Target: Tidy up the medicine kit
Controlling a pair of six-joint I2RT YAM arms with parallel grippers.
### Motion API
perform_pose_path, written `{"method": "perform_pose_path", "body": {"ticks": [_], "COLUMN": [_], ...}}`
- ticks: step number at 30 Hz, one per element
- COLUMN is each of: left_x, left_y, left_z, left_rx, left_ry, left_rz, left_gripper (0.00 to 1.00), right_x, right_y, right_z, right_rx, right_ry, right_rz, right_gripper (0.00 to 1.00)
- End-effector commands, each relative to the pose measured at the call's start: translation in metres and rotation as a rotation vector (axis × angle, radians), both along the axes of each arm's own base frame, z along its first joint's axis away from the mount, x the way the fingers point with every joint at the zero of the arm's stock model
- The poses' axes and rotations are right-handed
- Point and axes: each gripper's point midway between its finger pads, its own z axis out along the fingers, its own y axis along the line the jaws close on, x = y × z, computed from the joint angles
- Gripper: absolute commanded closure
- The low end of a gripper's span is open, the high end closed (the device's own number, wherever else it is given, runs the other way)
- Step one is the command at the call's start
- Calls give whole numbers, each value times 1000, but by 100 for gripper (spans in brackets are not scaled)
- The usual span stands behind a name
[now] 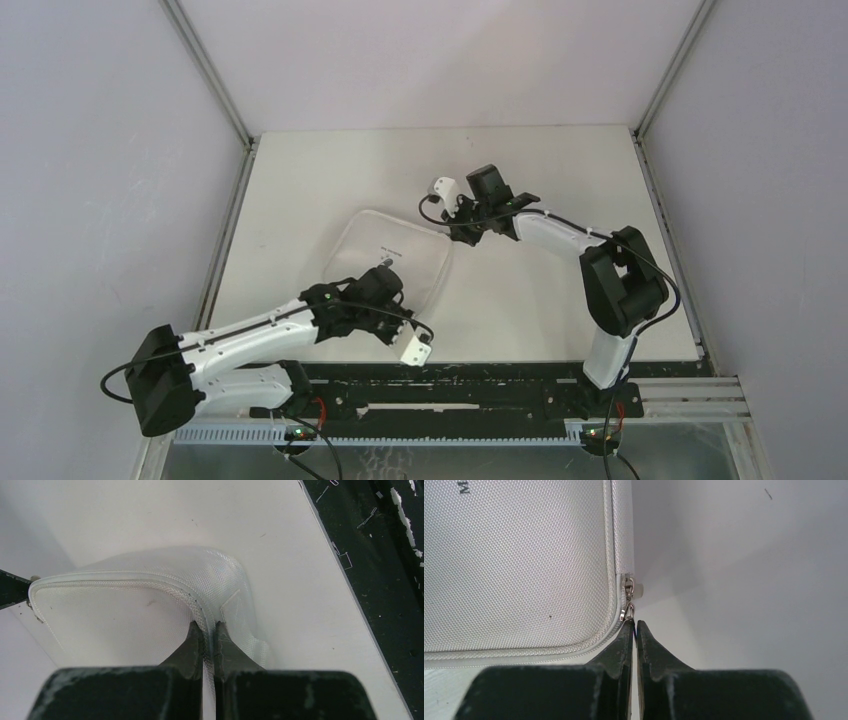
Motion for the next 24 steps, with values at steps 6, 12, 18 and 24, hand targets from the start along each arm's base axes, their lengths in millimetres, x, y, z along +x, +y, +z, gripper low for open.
{"method": "perform_pose_path", "body": {"ticks": [6,12,18,24], "left_x": [-21,-4,13,30], "left_y": [4,-10,-23,-39], "left_z": [-15,-5,8,20], "left_rx": [37,-39,-110,-146], "left_ry": [144,146,136,130], "left_rz": [36,155,268,344], "left_gripper": [98,98,97,96], "right_x": [35,21,7,-8], "right_y": [-7,-22,-41,-70], "right_z": [40,54,78,102], "right_rx": [22,3,7,7], "right_ry": [-149,-123,-124,-136], "right_rz": [-11,-29,-69,-170], "right_gripper": [99,79,50,39]}}
